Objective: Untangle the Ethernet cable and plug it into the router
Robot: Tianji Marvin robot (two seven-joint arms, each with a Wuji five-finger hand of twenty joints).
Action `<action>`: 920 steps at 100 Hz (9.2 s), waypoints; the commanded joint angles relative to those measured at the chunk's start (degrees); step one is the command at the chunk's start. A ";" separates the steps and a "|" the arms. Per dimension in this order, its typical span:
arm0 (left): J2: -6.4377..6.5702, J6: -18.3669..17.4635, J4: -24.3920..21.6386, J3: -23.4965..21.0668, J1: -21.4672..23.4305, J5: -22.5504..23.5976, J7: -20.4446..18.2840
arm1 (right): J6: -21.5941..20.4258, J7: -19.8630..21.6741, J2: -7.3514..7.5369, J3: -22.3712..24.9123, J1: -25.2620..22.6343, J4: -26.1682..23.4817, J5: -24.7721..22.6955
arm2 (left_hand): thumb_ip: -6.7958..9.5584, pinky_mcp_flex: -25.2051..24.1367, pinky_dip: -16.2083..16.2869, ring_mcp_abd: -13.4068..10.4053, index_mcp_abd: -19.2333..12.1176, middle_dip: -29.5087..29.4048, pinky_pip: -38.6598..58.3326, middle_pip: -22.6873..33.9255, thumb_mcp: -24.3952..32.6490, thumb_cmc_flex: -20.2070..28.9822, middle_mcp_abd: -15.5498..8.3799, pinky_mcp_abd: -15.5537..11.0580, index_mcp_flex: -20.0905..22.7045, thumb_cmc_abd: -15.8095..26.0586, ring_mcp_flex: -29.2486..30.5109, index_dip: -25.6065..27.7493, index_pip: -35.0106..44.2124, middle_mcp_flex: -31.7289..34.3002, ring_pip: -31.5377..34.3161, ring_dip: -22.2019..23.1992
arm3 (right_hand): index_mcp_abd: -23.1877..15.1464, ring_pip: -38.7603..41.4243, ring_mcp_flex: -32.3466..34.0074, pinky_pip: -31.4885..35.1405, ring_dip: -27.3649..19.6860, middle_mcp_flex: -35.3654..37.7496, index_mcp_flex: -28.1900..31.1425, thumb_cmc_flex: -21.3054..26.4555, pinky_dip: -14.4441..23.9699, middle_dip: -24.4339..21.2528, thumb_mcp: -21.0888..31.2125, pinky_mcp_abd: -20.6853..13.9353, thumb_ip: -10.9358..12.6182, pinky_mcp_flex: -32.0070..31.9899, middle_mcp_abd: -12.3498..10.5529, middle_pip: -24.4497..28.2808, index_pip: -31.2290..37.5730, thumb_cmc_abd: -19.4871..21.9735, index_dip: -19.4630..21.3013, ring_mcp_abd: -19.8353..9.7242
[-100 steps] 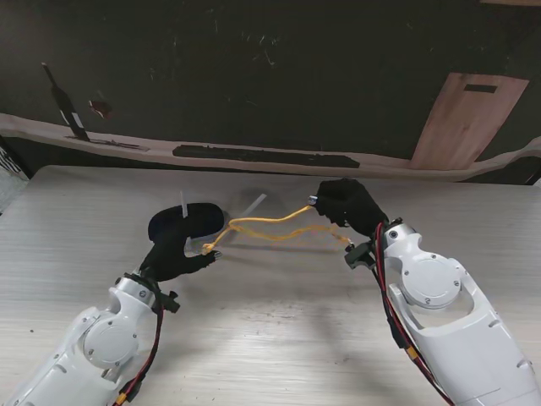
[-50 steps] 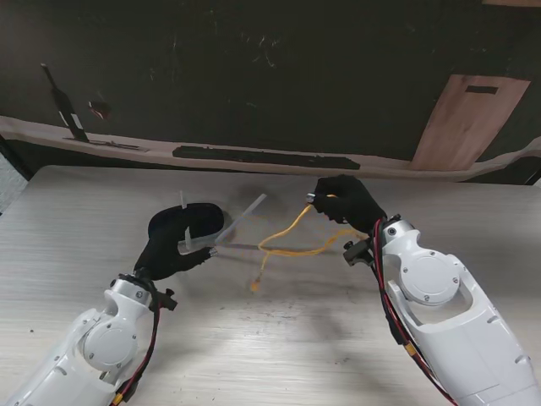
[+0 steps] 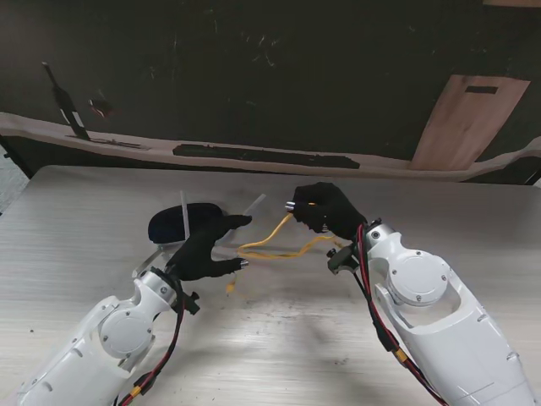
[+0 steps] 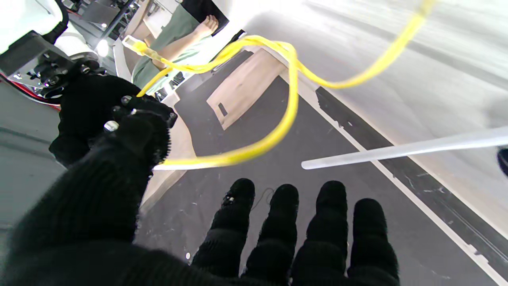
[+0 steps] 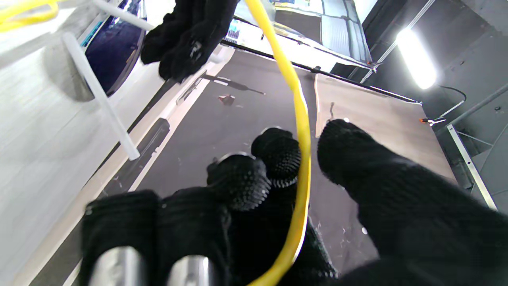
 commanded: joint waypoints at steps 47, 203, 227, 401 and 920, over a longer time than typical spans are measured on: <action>-5.95 0.43 3.15 4.70 -2.04 -6.79 14.67 | 2.93 1.78 -1.35 -4.76 2.51 1.21 4.29 | -1.08 61.21 8.76 -3.30 -9.66 16.41 79.08 31.81 -10.43 31.98 -0.64 -0.17 17.39 7.96 55.34 9.12 37.59 38.96 63.24 20.97 | -0.27 1.64 -2.11 13.22 1.02 9.65 0.59 -1.19 0.49 0.58 0.31 -4.32 -0.79 2.11 7.57 10.92 2.42 0.32 -0.54 -7.59; -6.43 19.16 -2.44 -4.26 6.04 15.89 39.44 | 11.35 24.85 7.11 4.91 1.28 0.00 -29.19 | -0.41 63.18 26.72 0.10 -7.59 24.53 88.17 44.79 -9.61 29.48 -0.86 -5.41 18.67 7.32 55.76 8.43 36.49 45.27 80.07 23.28 | -4.45 1.17 -2.21 13.22 -4.12 4.38 -12.62 12.53 -2.68 3.75 -8.58 -5.94 -3.58 2.14 11.22 6.32 -1.30 2.88 -20.06 -6.84; -5.65 21.67 -2.15 -4.78 6.43 19.37 39.89 | 8.00 20.48 6.62 7.54 -0.30 -0.32 -37.51 | 1.14 63.08 25.21 0.03 -7.78 25.14 88.17 45.51 -1.85 27.20 -2.24 -5.27 18.72 3.72 55.75 9.09 38.35 45.51 79.38 22.80 | -4.59 1.25 -2.19 13.22 -3.56 5.05 -12.15 11.71 -2.03 3.46 -7.39 -6.21 -3.82 2.19 10.76 6.41 -1.27 2.28 -20.57 -7.14; -5.71 17.60 -8.01 -1.88 5.66 -14.17 12.09 | -6.90 -4.76 1.41 5.16 -2.78 0.76 -30.91 | 0.99 61.58 14.36 3.01 1.62 23.19 84.31 45.02 -13.63 32.48 -0.76 4.12 15.30 10.26 55.69 9.86 38.10 44.83 68.83 18.91 | -8.65 -76.16 -46.17 -75.12 -32.63 -46.05 -37.51 -1.34 -20.21 -11.50 4.35 11.72 0.86 -52.82 9.19 -32.45 -19.18 -14.54 -20.53 7.51; 0.61 11.37 4.02 9.05 -8.76 -38.42 -30.52 | -21.33 -20.58 -2.45 -4.99 6.44 -1.45 -31.55 | 3.47 10.84 13.08 3.27 0.37 3.39 27.13 8.00 -3.61 9.39 0.94 7.75 10.18 9.10 19.15 3.82 8.00 20.57 14.67 5.59 | -9.73 0.03 -2.09 9.09 -6.85 -1.32 -15.78 15.86 -20.89 -0.83 0.91 -1.22 -5.03 0.02 12.97 -1.62 -3.01 3.83 -33.66 -9.50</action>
